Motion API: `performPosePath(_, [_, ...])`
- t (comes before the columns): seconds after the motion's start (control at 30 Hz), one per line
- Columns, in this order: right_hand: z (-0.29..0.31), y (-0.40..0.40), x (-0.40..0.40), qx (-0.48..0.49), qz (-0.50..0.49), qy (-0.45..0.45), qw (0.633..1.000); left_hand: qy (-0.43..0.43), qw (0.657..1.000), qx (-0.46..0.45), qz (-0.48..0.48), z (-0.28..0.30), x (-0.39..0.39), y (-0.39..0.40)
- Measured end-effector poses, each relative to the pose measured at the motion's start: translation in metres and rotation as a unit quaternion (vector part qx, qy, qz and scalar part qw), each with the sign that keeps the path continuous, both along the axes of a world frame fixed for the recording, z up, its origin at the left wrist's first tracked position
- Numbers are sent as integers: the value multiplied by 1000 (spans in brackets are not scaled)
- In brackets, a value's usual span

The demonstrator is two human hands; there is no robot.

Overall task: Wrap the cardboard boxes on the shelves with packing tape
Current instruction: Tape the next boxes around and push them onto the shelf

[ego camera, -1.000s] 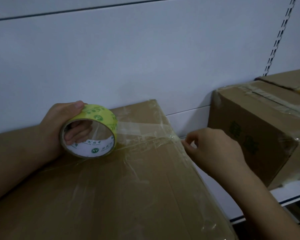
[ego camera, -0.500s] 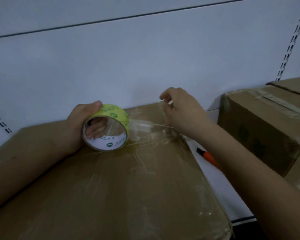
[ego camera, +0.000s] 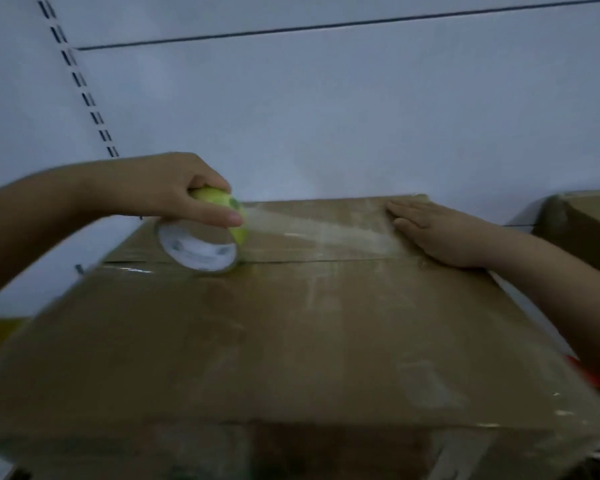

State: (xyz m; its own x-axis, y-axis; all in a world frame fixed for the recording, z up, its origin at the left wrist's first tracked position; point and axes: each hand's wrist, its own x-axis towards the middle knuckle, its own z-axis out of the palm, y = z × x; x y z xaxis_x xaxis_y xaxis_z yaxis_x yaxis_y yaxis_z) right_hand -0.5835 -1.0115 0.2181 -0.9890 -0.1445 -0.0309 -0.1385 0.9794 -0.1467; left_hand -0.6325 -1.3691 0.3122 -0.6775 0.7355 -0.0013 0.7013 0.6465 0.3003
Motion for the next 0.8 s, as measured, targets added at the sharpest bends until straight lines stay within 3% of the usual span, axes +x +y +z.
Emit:
performPosePath(0.13, [4,-4,0,-12,-43,-29,999,63,990,-69,108,10,-22,-117])
performPosePath(0.27, [13,-21,2,32,-95,-59,993,25,982,-101,158,-15,-41,-211])
performPosePath(0.47, [14,-48,11,60,-202,-23,977,-48,990,-75,105,-61,-55,-216])
performPosePath(0.8, [13,-66,24,28,-242,34,969,-81,995,16,61,-104,-57,-214])
